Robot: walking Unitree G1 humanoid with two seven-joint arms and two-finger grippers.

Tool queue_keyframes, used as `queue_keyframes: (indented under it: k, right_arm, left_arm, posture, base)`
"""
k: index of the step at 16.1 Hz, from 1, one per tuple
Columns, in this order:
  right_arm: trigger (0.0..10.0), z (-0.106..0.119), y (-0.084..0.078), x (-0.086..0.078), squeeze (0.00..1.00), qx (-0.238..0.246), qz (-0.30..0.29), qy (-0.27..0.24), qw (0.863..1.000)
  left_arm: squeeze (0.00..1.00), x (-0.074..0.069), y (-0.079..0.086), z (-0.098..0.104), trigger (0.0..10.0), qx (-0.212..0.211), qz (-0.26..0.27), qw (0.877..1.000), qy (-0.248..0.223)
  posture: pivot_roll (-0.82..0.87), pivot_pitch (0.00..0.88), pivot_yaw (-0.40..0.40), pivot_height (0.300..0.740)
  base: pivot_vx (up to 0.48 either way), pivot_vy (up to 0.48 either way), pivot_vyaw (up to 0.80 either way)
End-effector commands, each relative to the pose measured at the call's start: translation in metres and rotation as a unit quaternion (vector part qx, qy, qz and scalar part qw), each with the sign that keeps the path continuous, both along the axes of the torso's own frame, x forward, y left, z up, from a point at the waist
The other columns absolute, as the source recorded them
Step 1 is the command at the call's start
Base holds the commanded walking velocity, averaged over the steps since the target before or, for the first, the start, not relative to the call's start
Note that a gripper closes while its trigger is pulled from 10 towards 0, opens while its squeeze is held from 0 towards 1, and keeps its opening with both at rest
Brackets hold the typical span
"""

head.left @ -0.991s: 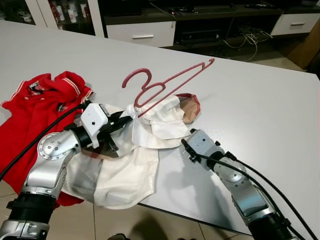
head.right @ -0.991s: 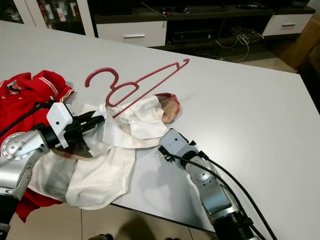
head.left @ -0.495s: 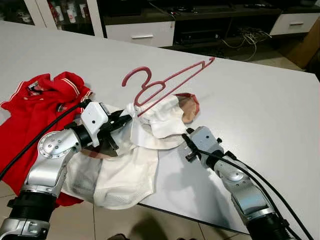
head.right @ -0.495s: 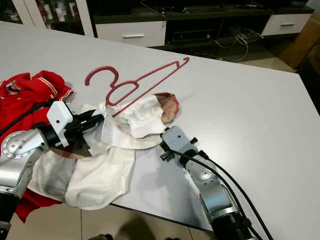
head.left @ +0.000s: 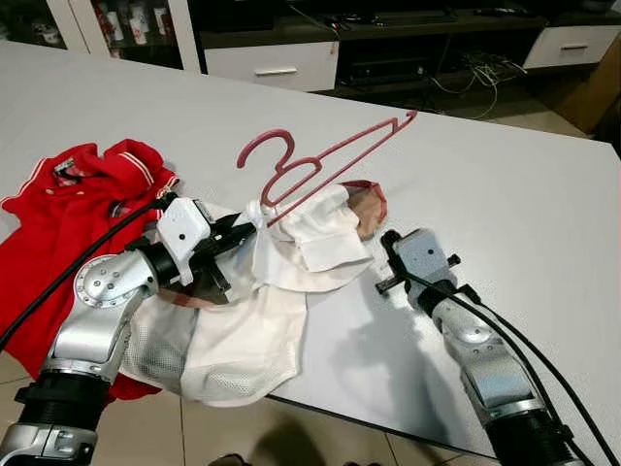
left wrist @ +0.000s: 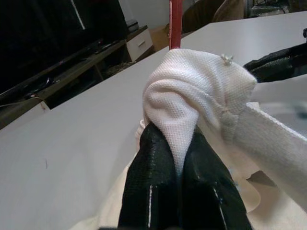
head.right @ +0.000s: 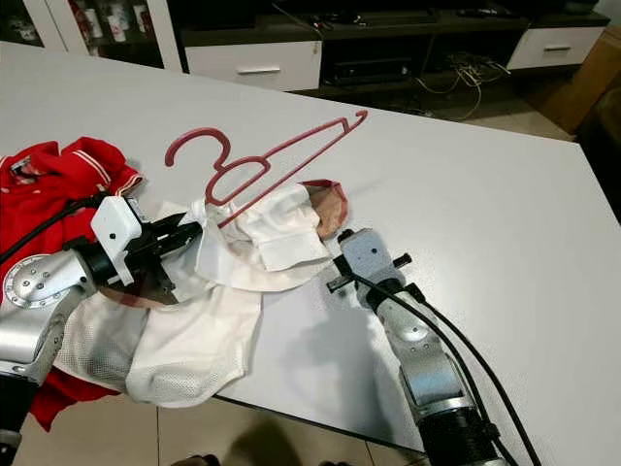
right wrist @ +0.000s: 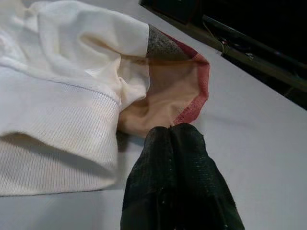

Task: Hang hanger

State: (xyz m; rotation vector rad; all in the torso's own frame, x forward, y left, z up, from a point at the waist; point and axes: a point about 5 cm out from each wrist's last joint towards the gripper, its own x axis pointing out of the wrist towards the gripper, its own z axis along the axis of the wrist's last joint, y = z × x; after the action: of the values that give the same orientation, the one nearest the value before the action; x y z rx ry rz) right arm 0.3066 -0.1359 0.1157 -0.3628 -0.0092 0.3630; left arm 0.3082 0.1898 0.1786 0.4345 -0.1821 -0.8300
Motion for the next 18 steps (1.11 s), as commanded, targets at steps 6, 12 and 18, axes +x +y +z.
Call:
queue_keyframes:
  k: [6,12,18]
  right_arm:
    - [10.0,-0.002,0.003,-0.009,0.01,-0.015,0.055,-0.002,0.998]
    - [10.0,-0.004,0.004,-0.017,1.00,-0.116,0.135,-0.017,0.984]
    - [10.0,-0.019,0.001,-0.009,0.63,-0.221,0.101,-0.024,0.970]
  left_arm:
    - [0.00,-0.001,-0.003,0.002,0.0,0.003,-0.007,1.000,-0.010]
    - [0.00,-0.002,-0.004,0.002,0.0,0.003,-0.010,1.000,-0.009]
    - [0.00,-0.003,-0.005,0.002,0.0,0.003,-0.012,1.000,-0.010]
  posture:
    - [0.07,0.124,-0.022,0.740]
    - [0.08,0.139,-0.021,0.740]
    - [0.08,0.145,-0.019,0.740]
  base:
    - [0.000,0.000,0.00]
    - [0.000,0.000,0.00]
    - [0.000,0.000,0.00]
